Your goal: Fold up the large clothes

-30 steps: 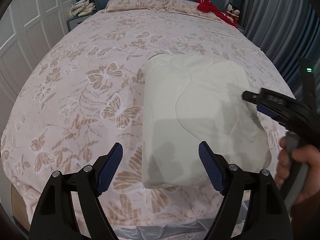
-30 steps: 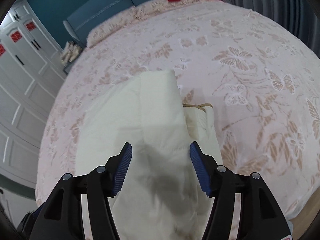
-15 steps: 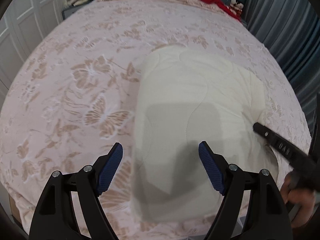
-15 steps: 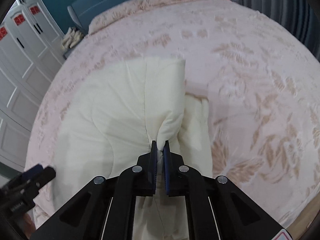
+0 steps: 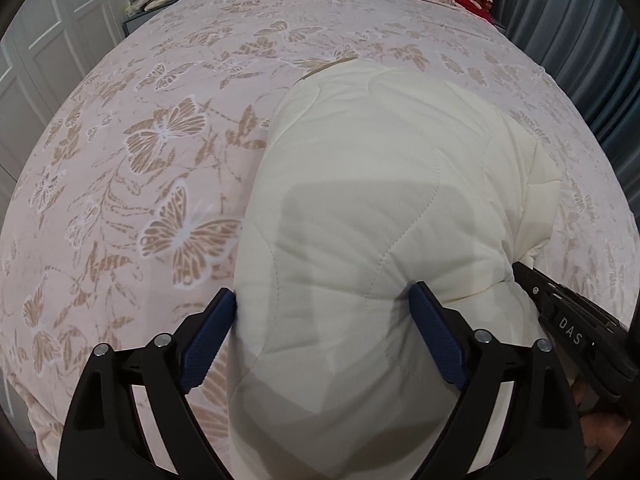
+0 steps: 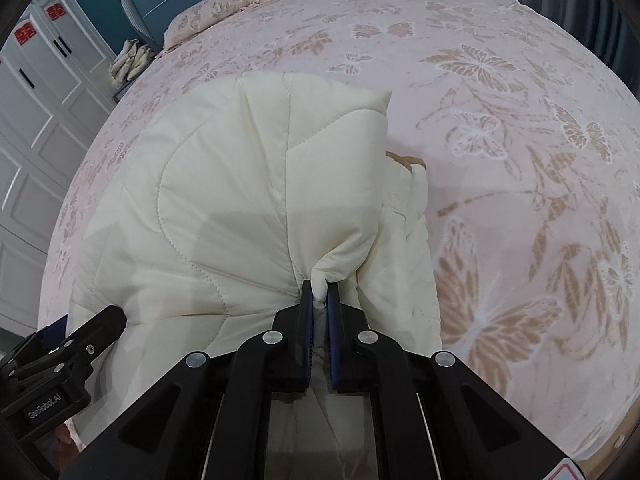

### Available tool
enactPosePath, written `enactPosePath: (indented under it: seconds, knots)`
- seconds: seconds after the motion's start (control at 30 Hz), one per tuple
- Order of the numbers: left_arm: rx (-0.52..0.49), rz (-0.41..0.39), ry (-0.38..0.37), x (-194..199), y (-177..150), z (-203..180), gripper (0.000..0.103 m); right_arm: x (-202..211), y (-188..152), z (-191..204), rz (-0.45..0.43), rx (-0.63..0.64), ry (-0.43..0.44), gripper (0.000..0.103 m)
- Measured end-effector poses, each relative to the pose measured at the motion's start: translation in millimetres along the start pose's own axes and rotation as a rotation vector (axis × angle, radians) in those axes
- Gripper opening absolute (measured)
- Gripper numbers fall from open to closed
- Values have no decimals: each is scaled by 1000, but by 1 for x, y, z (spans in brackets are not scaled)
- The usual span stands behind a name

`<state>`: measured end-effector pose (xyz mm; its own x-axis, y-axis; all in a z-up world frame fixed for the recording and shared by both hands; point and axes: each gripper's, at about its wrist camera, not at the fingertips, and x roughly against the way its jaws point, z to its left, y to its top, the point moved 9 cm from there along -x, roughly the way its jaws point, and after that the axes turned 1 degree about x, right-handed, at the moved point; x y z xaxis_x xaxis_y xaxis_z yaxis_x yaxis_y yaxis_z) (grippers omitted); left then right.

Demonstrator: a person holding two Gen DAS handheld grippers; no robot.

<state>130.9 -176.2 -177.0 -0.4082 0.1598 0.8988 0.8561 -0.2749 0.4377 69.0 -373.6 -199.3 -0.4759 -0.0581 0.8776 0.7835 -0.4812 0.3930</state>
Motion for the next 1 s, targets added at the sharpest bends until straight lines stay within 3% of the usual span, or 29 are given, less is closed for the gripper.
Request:
enactPosePath:
  seconds: [0.33,0.47,0.5,0.53,0.63,0.87,1.0]
  knots:
    - [2,-1,8,-19,0,-3,98,-10,-1,0,-19,18,-9,4]
    - [91,12,-116,-12,3,5,98,8,7,0,-41,2,24,8]
    - [116,7,-148,-7,5,10,97,18,10,-2,-59,-7,28,20]
    - [141,-13,-161,0,9,18,97,30,13,-6,-86,-22,18,41]
    - [181,-53,-173,15,23,45,97,57,21,-27,-146,-94,-1,61]
    - [282,105,-355,-22,20,43,98,23,4,-39,41,-265,126,69]
    - [314,149,-419,-34,13,27,98,12,-1,-31,78,-266,147,72]
